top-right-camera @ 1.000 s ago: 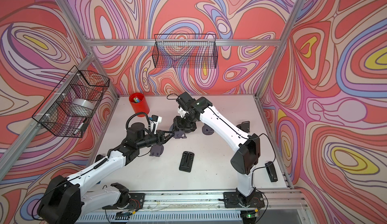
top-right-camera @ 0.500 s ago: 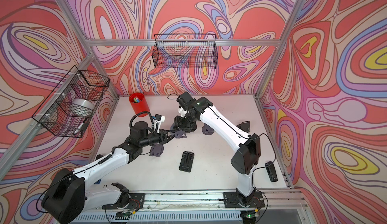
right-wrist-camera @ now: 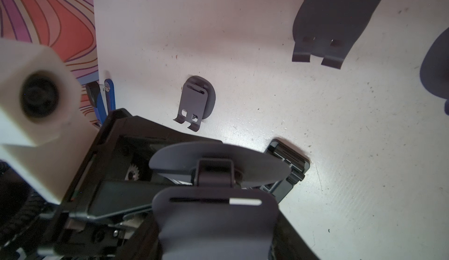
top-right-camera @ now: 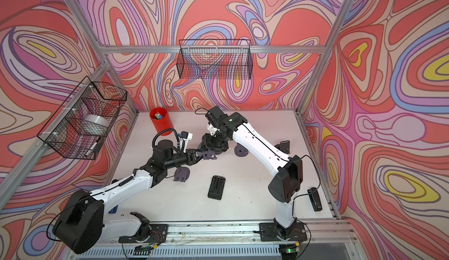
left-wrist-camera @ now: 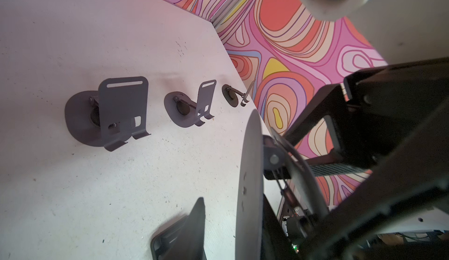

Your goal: Open the phone stand

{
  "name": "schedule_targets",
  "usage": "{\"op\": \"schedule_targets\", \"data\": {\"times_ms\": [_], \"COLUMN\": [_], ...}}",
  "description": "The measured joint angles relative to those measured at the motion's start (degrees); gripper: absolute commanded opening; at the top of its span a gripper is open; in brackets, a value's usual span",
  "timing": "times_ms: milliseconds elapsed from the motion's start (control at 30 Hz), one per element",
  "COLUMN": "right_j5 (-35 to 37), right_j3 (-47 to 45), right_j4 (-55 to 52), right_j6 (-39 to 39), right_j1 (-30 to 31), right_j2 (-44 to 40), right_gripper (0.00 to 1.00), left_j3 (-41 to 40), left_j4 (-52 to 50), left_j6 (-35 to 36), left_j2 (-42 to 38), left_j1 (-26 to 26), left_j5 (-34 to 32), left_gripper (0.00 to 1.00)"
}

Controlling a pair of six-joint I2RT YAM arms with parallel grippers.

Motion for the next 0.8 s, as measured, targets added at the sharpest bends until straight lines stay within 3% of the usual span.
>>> {"op": "schedule_targets", "data": {"times_ms": [600, 700, 800], "right_j5": [0.1, 0.2, 0.2], "right_j3": [-2.1, -2.7, -3.1], "right_j4": [4.0, 4.5, 4.9], "right_j6": [1.8, 2.1, 2.3], "right_j1": [0.0, 0.0, 0.0], "right_j2": [-1.1, -1.4, -1.9], "right_gripper": [0.04, 0.07, 0.21], "left_j3": [-0.8, -0.9, -0.9], "left_j4": [6.9, 7.1, 7.5], "left_j6": [-3.3, -3.3, -3.3], "left_j2": [0.8, 0.8, 0.9], "left_j1": [-0.1, -0.1, -0.1], "left_j5": [-1.4, -1.4, -1.2], "left_gripper": [0.0, 0.0, 0.0]}}
